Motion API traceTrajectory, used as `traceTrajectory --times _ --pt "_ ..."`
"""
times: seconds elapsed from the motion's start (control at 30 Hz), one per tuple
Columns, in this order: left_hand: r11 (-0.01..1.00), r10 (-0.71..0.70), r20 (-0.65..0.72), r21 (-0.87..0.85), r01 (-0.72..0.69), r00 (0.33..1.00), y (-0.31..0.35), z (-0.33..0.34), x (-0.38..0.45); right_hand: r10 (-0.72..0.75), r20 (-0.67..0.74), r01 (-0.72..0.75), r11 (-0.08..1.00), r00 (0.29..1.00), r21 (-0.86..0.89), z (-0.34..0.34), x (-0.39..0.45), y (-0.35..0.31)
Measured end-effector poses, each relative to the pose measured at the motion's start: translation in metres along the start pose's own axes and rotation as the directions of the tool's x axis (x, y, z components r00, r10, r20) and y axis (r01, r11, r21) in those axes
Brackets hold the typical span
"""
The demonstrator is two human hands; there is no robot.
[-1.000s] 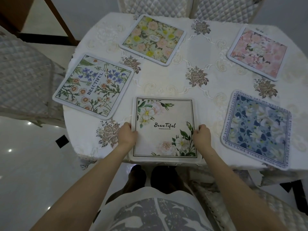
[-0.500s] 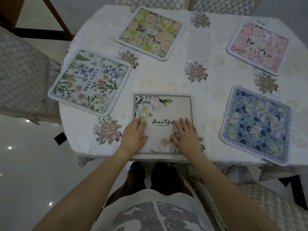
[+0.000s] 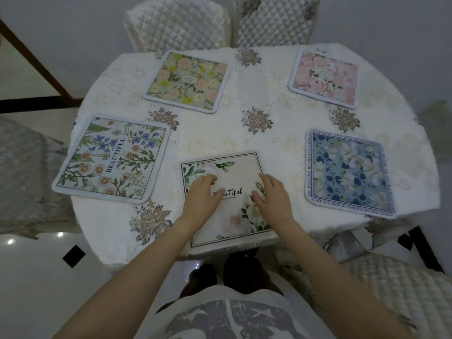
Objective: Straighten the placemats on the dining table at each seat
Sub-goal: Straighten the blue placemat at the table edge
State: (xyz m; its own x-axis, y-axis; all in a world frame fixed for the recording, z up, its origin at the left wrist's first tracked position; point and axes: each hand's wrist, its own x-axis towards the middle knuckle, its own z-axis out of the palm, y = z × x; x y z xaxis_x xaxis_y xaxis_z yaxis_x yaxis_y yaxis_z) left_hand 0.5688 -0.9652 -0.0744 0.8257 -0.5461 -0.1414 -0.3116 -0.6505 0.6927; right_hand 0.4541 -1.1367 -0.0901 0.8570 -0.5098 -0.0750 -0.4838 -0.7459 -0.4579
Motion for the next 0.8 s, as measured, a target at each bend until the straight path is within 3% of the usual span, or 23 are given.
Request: traceTrajectory --times 0.3,0.57,0.8 --pt "0.966 0.25 0.142 -0.106 -0.237 0.958 0.049 0.004 0.009 0.201 -0.263 -0.193 0.98 0.944 0.055 -0.04 -0.041 0.003" --pt "0.935 0.356 0.242 -0.1 -0.341 0.903 0.09 0.041 0.002 0.34 -0.319 -0.343 0.938 0.884 0.049 -0.073 -0.082 0.035" --pt "0.933 0.358 0.289 -0.086 -0.349 0.888 0.136 0.096 0.003 0.388 -0.307 -0.386 0.92 0.869 0.069 -0.103 -0.09 0.102"
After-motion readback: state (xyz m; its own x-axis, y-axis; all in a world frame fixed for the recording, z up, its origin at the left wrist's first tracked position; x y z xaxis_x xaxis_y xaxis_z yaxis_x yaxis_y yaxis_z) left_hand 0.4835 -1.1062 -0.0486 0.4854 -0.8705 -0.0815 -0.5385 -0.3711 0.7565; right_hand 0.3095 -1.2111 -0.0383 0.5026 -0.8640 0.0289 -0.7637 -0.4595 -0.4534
